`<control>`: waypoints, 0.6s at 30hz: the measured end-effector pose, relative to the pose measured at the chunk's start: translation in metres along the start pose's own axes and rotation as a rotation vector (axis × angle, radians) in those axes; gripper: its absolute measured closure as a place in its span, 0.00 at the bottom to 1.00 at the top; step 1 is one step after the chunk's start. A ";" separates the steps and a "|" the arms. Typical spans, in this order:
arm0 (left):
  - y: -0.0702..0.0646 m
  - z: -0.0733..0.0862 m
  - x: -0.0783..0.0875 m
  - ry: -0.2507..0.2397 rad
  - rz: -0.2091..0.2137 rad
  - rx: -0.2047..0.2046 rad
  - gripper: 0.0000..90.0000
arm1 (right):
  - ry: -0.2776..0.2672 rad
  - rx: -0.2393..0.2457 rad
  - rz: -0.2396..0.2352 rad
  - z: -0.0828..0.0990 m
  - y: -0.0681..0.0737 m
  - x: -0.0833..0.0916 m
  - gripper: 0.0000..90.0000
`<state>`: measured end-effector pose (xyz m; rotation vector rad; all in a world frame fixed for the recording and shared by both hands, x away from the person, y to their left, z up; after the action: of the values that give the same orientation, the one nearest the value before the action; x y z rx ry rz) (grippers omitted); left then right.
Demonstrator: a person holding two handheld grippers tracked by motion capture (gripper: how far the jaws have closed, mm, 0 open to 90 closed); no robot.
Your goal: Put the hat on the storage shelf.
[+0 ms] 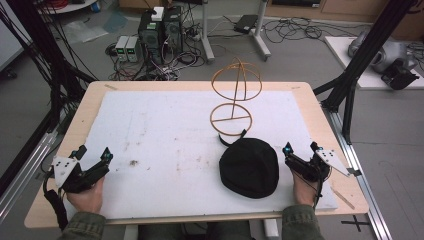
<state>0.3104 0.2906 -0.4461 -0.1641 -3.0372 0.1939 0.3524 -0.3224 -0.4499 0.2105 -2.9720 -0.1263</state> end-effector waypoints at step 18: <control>-0.001 0.001 -0.003 0.010 0.002 0.002 0.24 | -0.001 -0.018 0.004 0.000 -0.004 0.003 0.04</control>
<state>0.3129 0.2892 -0.4470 -0.1676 -3.0271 0.1957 0.3502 -0.3271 -0.4502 0.2019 -2.9712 -0.1527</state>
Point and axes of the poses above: each handheld gripper's, and its own axes: x roughly backward along the jaws, z roughly out of its underside, y roughly to its left, the point moved 6 cm from there along -x, roughly forward along the jaws, and after that the axes turned 4 degrees about x, right-handed, at the moved point
